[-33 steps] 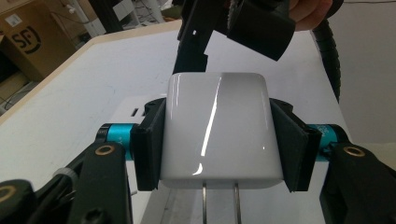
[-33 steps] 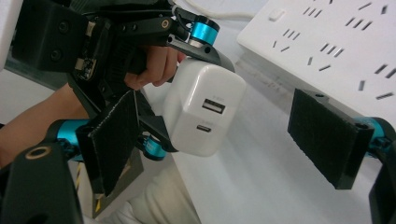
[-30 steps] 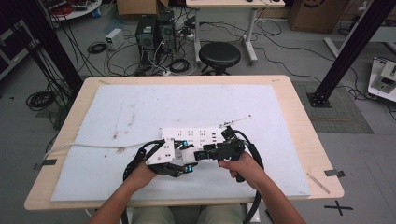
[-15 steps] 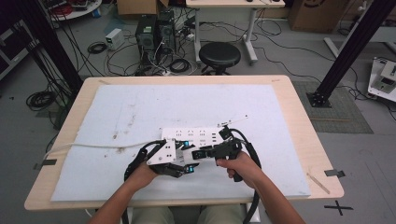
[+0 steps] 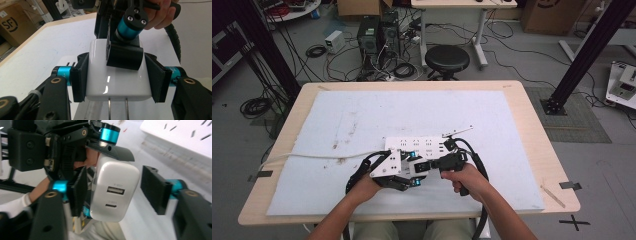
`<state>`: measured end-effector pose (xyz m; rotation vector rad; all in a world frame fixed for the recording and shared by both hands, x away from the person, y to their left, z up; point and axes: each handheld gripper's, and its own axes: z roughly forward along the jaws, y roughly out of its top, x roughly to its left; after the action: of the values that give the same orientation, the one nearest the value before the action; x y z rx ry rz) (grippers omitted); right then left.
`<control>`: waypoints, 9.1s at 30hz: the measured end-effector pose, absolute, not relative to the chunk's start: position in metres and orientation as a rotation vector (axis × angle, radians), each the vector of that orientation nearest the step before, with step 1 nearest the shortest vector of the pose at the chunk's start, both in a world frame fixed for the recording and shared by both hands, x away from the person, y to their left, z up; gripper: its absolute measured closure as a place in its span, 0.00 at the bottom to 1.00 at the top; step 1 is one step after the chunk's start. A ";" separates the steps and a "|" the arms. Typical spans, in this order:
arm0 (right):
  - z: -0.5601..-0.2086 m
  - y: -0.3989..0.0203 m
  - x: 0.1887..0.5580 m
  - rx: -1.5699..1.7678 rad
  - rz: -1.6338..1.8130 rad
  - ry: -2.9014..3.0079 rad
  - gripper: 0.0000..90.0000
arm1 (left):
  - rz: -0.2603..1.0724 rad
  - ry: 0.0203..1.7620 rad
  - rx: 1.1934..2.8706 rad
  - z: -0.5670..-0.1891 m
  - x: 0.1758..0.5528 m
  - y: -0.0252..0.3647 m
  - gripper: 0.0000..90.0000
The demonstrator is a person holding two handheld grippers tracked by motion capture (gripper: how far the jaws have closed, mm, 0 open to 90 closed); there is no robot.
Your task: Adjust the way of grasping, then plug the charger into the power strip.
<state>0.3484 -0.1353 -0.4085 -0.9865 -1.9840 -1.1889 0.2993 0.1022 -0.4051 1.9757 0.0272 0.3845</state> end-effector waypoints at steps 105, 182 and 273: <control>-0.331 -0.211 0.370 -0.861 -0.829 -3.037 0.70 | 0.597 0.863 1.693 -0.396 0.298 0.242 0.24; -0.352 -0.092 0.446 -0.222 -0.431 -3.185 0.70 | 0.573 0.909 1.659 -0.421 0.302 0.271 0.24; -0.339 -0.123 0.433 -0.619 -0.889 -3.131 0.22 | 0.538 0.931 1.619 -0.430 0.299 0.267 0.24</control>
<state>0.4329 -0.1234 -0.3386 -0.6186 -3.1311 -0.8889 0.2990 0.2671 -0.4297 1.6192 0.9306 0.5380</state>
